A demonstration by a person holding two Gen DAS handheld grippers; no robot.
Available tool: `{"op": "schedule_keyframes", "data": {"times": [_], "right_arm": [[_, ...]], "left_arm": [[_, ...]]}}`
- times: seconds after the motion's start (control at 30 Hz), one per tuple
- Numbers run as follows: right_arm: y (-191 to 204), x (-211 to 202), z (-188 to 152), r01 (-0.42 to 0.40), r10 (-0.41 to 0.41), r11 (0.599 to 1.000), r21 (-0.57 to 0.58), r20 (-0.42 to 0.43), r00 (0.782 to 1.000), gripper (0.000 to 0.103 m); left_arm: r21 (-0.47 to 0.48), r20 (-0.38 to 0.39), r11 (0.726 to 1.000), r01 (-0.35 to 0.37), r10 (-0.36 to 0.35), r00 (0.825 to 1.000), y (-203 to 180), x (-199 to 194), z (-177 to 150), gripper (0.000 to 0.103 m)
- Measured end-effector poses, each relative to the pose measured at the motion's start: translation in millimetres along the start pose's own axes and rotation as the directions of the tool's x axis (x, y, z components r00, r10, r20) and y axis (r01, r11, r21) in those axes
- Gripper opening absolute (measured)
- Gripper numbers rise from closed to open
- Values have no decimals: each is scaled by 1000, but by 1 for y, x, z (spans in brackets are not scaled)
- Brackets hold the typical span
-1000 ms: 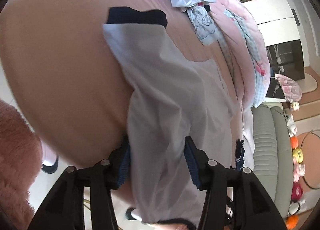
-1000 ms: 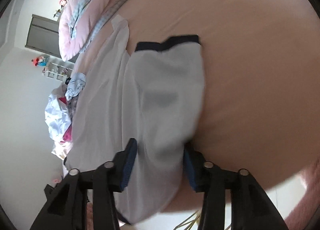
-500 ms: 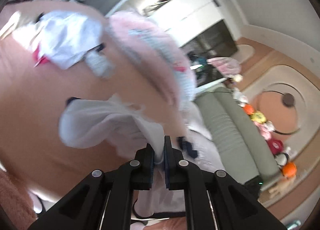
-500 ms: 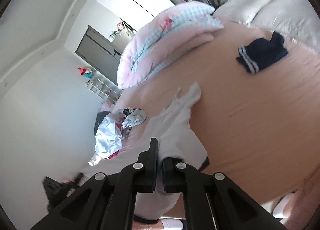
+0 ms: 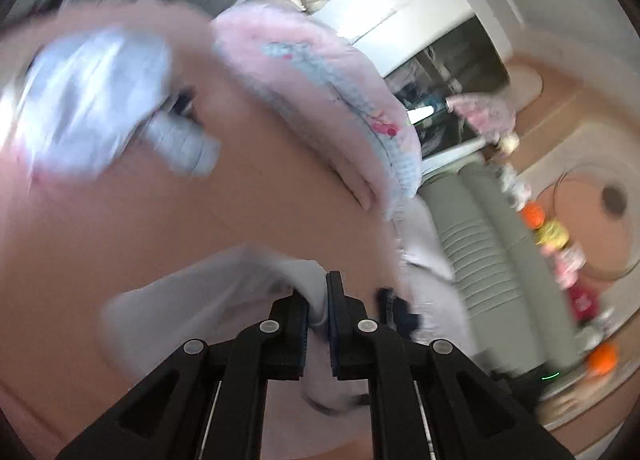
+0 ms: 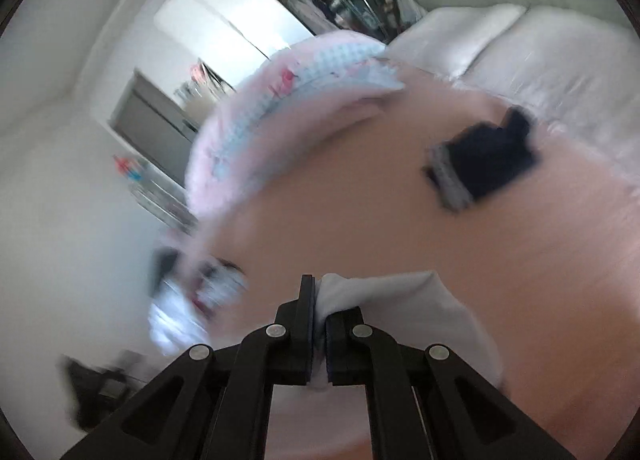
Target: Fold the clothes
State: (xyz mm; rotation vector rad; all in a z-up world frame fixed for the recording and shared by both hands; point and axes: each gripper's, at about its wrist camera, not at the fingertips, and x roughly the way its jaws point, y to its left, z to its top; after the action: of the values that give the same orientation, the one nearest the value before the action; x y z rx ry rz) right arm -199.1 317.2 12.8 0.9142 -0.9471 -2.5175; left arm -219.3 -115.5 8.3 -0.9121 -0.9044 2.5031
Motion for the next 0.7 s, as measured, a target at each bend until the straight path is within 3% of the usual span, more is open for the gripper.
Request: {"op": "schedule_keyframes", "data": {"times": [0.07,0.13,0.23,0.27,0.33,0.37,0.43,0.5,0.57,0.63,0.7], "right_arm": [[51,-7,35,-5,23,983,-185,96,995,3],[106,-18,73,1,55,948,-317,166,985,3],[167,-44,131,-54,150,932,-359,244,958,3],[184,-55,148,-73,182,927,-367,272,945,3],[203,-81,163,-90,226,918,-387,323,919,3],[197,-87,162,-103,230,924,-368,320,919,3],[185,-99,160,-129,238,935,-330,314,919,3],[171,-109,156,-157,244,945,-286,301,922,3],[128,-96,133,-199,236,963,-182,210,949,3],[75,-71,95,-190,196,980,-61,125,972,3],[24,-46,44,-102,100,995,13,63,993,3]], "left_arm": [[109,92,993,50,-60,994,-47,-9,45,6],[185,186,976,116,-150,971,-92,-29,90,6],[256,300,947,192,-267,916,-139,-77,139,6],[277,334,943,183,-273,902,-148,-93,148,6],[292,356,937,190,-291,888,-147,-113,151,6],[286,356,939,193,-291,888,-140,-122,146,6],[264,340,945,196,-281,898,-118,-128,131,7],[202,270,960,193,-244,931,-81,-115,104,7],[135,194,975,175,-199,961,-42,-99,75,7],[41,87,996,81,-84,993,10,-61,28,7],[-48,-43,999,-9,7,999,60,-18,-17,7]]}}
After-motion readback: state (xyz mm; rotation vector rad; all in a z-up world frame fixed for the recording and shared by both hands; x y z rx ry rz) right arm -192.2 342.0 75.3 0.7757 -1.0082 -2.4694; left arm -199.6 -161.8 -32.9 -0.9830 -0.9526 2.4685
